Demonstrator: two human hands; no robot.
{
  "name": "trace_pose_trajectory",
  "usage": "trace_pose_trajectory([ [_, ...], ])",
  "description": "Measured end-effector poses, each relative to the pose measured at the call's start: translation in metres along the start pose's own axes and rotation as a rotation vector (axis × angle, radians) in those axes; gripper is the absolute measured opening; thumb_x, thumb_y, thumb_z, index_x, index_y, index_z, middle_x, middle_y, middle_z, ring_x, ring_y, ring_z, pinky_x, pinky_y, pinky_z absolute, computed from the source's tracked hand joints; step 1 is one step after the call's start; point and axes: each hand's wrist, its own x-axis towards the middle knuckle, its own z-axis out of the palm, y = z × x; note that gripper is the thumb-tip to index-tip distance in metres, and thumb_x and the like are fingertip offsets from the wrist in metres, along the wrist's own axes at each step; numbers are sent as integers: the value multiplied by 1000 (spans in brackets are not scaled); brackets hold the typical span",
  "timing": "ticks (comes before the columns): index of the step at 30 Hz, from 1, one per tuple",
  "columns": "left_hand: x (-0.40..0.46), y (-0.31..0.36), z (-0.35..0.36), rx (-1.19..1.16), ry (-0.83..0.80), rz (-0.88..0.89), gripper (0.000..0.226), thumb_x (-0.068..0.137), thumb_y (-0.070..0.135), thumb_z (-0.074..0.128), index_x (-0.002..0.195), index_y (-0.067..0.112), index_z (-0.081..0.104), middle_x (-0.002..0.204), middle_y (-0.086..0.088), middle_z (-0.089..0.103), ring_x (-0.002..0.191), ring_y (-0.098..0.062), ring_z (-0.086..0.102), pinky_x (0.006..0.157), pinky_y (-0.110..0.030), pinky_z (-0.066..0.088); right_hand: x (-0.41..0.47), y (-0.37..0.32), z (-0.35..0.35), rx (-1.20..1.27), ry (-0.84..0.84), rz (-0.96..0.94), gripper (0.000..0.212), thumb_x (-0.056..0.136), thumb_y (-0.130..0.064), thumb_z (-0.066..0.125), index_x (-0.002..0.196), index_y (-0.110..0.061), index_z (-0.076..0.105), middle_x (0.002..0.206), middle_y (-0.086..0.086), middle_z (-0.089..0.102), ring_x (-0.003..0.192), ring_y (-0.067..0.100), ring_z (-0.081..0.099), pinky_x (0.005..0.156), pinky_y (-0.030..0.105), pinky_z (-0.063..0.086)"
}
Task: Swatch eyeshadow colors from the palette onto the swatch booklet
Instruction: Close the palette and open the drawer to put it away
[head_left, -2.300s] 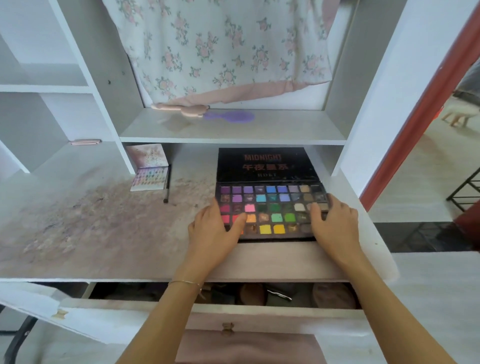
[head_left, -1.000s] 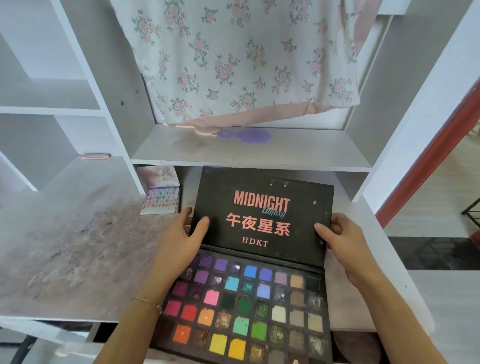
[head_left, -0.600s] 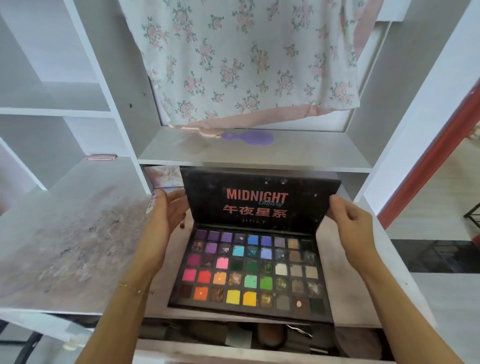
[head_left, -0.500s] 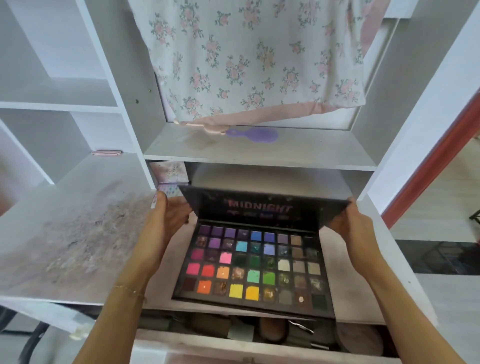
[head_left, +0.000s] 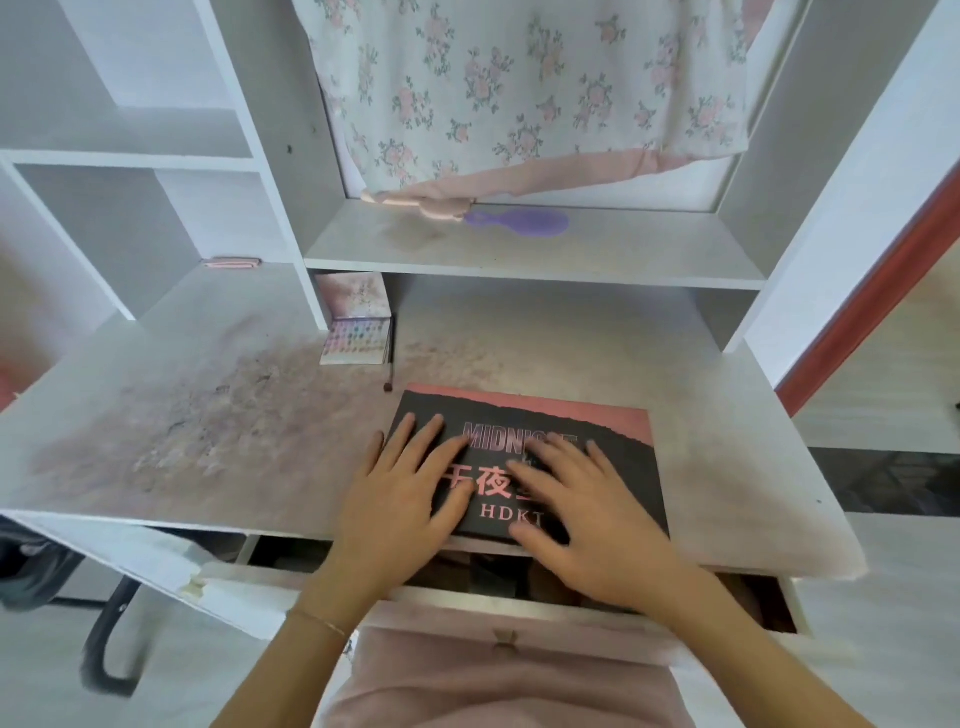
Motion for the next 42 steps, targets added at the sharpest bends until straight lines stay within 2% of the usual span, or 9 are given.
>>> trace_pose_trajectory([
  [3,7,1,2,-6,24,5,51,93,51,24,141,34,24,153,6,18,143,-15,4,112,-33,-5,-3,0,8,-104,-6,-61,64,89,-60,29,144,-36,5,155,-8,-3,134,5,-19,109,32,-18],
  [6,9,7,-2,-45,57,12,46,92,43,40,135,24,41,147,-1,34,139,-22,23,113,-38,10,3,12,3,-101,-1,-71,63,89,-59,29,143,-39,6,155,-11,-2,132,1,-18,109,29,-16],
  [8,2,14,-7,-134,211,66,29,86,29,59,110,14,62,123,-9,56,118,-26,50,101,-36,34,8,18,-1,-82,12,-67,61,89,-59,32,143,-39,10,155,-11,2,136,2,-12,111,28,-14],
  [10,-15,21,-7,-178,336,146,15,82,27,62,85,12,66,97,-5,61,93,-19,55,83,-26,41,12,22,-3,-67,31,-47,61,88,-58,35,143,-38,15,154,-10,8,140,5,-3,111,28,-10],
  [15,-53,30,-1,-156,120,401,24,84,35,54,70,20,66,69,8,62,64,-7,53,57,-19,43,14,23,-2,-61,73,-22,61,88,-56,38,142,-35,20,154,-9,14,141,9,6,111,27,-6],
  [21,-62,28,5,-129,-110,292,54,83,62,32,101,25,66,91,9,68,81,-9,61,67,-25,45,12,20,0,-49,104,-8,59,89,-54,41,141,-33,25,153,-7,20,140,11,12,109,26,-4],
  [32,-89,36,-4,-127,-55,410,39,70,52,46,62,22,70,50,4,60,47,-11,54,44,-25,43,-1,15,2,-1,112,24,53,91,-41,44,141,-30,29,152,-6,21,141,12,12,113,30,1],
  [39,-105,33,-9,-165,-239,299,53,72,70,39,91,32,70,82,12,69,77,-5,60,67,-28,47,-17,-1,3,-6,97,6,52,93,-34,43,142,-27,26,152,-2,20,141,15,12,113,29,6],
  [42,-102,29,-18,-304,-112,242,51,74,66,41,91,27,71,83,13,70,77,-1,61,68,-23,48,-34,-14,6,-7,126,-32,52,91,-35,46,140,-28,31,150,-5,26,140,14,18,110,31,15],
])
